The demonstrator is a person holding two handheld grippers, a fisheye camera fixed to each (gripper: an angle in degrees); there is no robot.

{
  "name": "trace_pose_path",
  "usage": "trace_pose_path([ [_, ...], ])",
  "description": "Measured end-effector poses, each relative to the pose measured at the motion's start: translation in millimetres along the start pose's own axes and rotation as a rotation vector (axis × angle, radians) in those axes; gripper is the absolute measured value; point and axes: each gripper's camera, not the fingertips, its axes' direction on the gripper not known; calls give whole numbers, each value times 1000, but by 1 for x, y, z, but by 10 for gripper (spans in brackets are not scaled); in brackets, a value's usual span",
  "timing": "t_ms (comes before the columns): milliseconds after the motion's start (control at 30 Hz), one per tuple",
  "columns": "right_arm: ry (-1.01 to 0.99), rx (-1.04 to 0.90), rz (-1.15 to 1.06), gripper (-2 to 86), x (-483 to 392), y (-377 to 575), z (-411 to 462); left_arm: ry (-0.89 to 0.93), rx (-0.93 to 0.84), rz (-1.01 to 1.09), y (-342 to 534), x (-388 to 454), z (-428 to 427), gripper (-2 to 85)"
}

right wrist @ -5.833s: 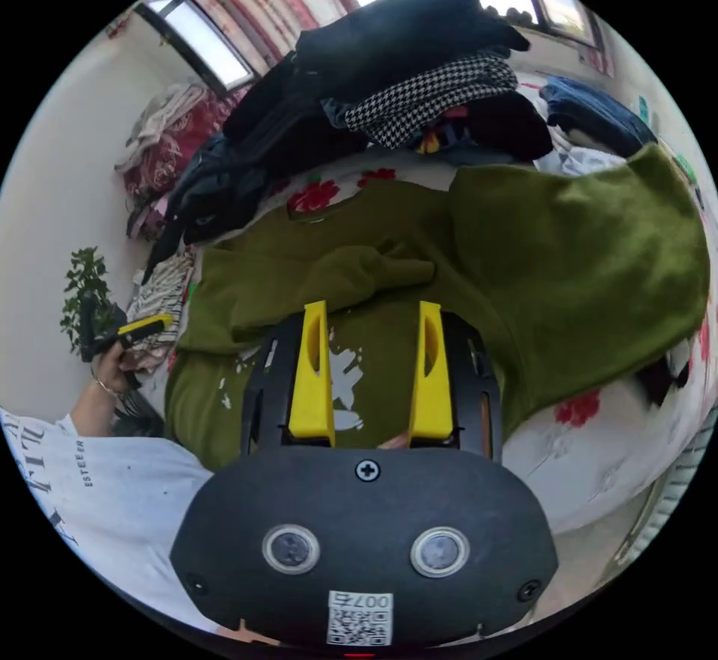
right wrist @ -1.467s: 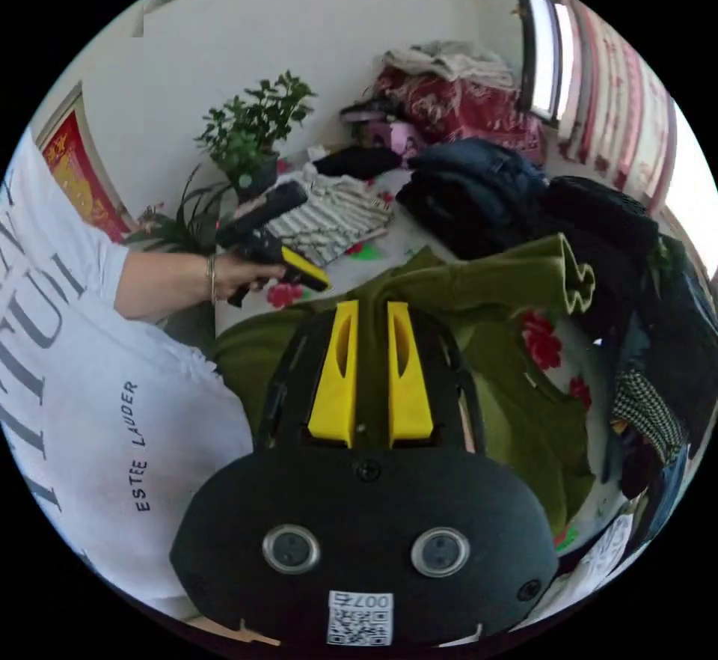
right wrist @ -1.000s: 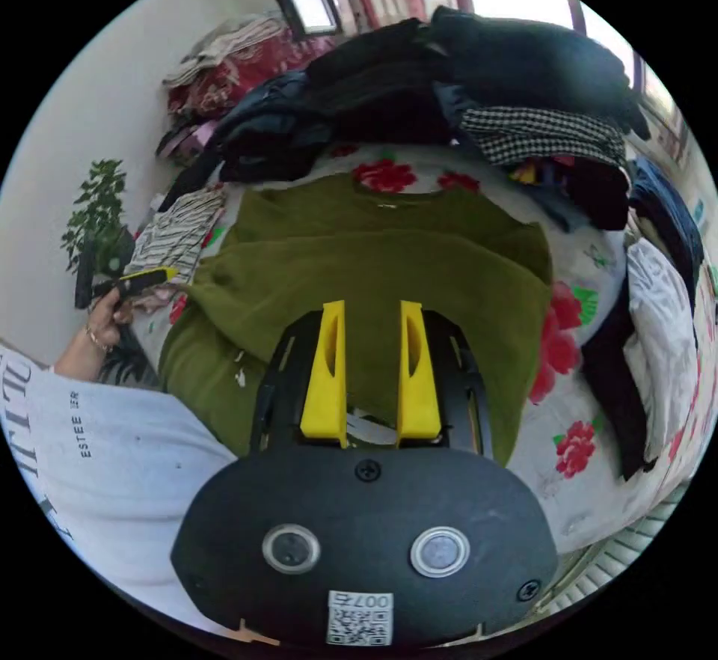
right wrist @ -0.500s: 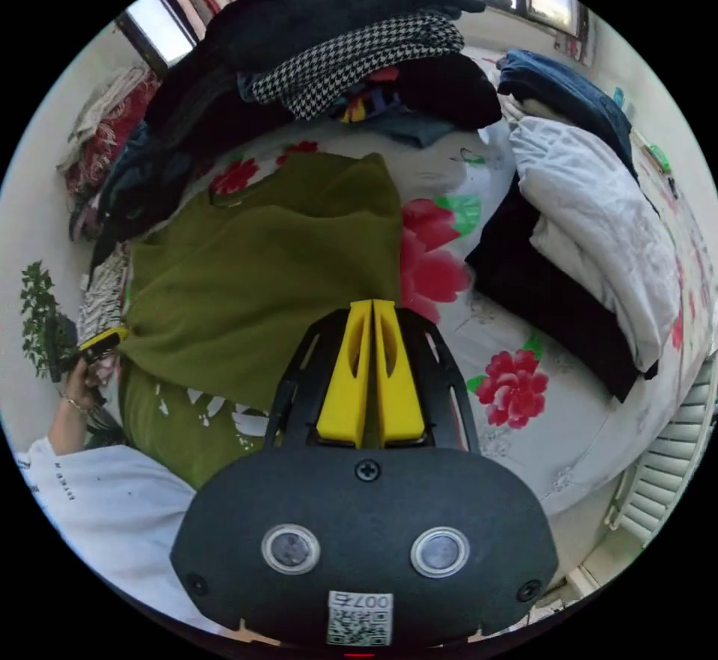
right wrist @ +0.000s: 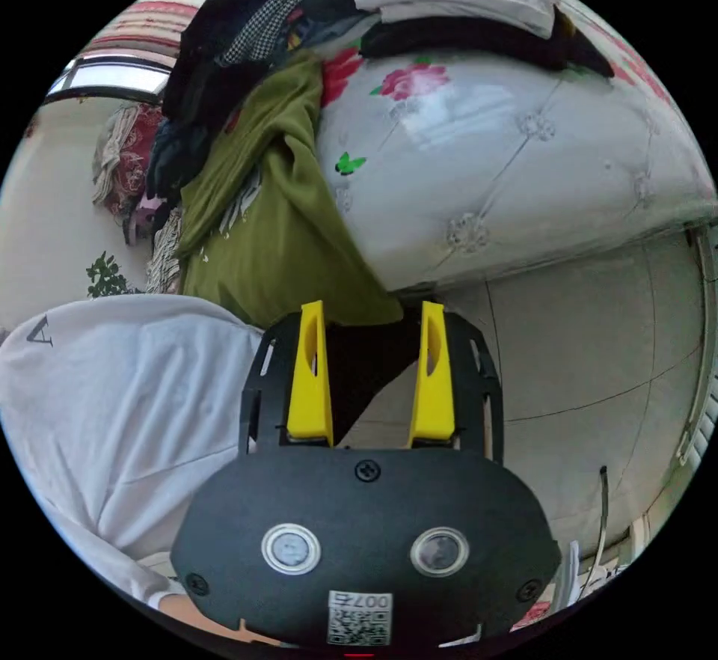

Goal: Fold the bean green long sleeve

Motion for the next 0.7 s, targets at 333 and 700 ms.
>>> trace_pose_path([
  [333,107,-409,-275,44,-20,-50,53,-300,-223,259,-41,78,19,22],
  [700,-45,15,-399,19,-52,-129,-88,178,91,115,-140,48,-39,9],
])
